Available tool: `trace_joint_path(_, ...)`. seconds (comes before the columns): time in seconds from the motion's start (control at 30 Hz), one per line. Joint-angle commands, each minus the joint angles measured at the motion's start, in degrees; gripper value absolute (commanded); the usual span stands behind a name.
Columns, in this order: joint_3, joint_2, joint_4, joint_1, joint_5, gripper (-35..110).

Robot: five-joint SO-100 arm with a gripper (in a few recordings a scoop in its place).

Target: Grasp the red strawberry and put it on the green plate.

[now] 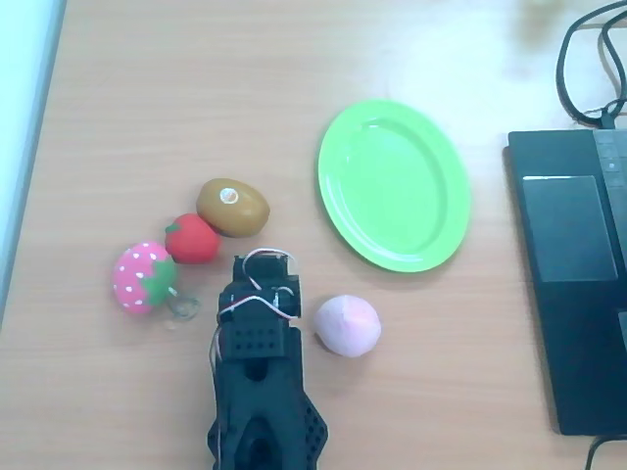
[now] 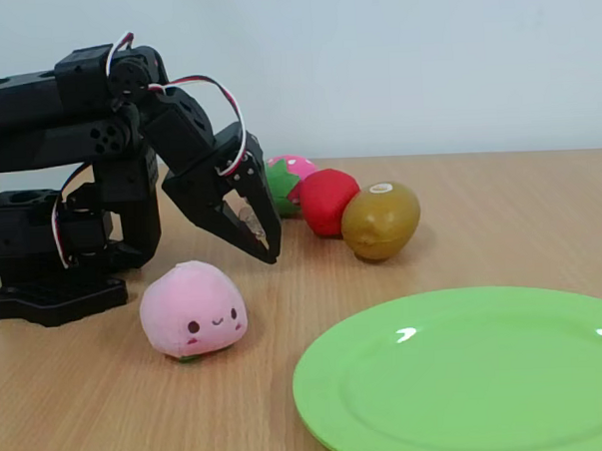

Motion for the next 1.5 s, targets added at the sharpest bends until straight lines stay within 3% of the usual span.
trace_joint_path(0.0,0.0,1.32,0.79,0.97,1.05,-8)
trace_joint_path(1.47,-0.18,0.7,-0.09,-3.52,-2.11,-8)
